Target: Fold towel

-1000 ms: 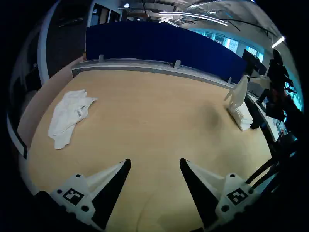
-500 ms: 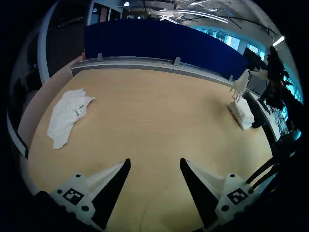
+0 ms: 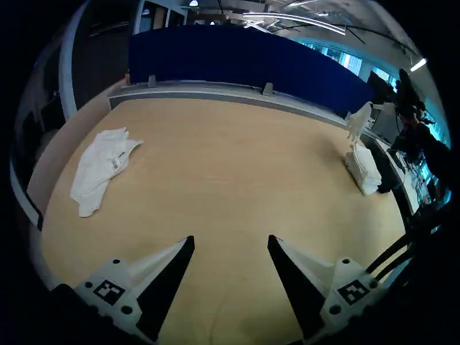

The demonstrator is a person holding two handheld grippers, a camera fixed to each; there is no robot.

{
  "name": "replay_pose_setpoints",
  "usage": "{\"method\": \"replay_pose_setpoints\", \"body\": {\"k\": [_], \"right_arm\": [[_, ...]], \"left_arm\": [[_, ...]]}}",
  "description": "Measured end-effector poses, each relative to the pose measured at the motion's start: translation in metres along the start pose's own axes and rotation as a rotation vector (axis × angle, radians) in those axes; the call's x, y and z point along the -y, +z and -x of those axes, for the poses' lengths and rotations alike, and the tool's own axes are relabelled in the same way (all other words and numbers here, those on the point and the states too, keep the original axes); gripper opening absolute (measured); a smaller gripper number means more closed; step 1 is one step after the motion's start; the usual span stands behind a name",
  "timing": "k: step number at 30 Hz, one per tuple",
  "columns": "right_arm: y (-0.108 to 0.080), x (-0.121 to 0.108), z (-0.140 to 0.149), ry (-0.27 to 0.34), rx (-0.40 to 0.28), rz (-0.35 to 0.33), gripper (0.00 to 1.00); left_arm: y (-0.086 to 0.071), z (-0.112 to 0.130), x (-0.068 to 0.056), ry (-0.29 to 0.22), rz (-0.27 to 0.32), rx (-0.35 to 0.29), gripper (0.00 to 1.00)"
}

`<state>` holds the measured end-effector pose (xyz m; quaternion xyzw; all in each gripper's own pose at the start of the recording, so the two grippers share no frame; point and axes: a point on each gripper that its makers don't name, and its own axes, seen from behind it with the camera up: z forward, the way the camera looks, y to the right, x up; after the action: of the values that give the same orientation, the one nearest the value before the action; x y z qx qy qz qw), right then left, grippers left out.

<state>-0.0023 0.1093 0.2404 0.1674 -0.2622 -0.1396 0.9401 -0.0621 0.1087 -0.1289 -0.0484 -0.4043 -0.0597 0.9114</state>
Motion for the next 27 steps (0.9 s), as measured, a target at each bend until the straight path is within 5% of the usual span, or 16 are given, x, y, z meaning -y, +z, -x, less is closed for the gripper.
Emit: {"method": "replay_pose_setpoints", "body": {"k": [12, 27], "right_arm": [[-0.015, -0.012, 0.032, 0.038, 0.031, 0.026, 0.05], [-0.058, -0.019, 0.121, 0.139, 0.11, 0.08, 0.05]], "left_arm": [[0.006, -0.005, -0.006, 0.014, 0.007, 0.007, 0.95], [0.01, -0.008, -0.012, 0.039, 0.024, 0.014, 0.95]]}}
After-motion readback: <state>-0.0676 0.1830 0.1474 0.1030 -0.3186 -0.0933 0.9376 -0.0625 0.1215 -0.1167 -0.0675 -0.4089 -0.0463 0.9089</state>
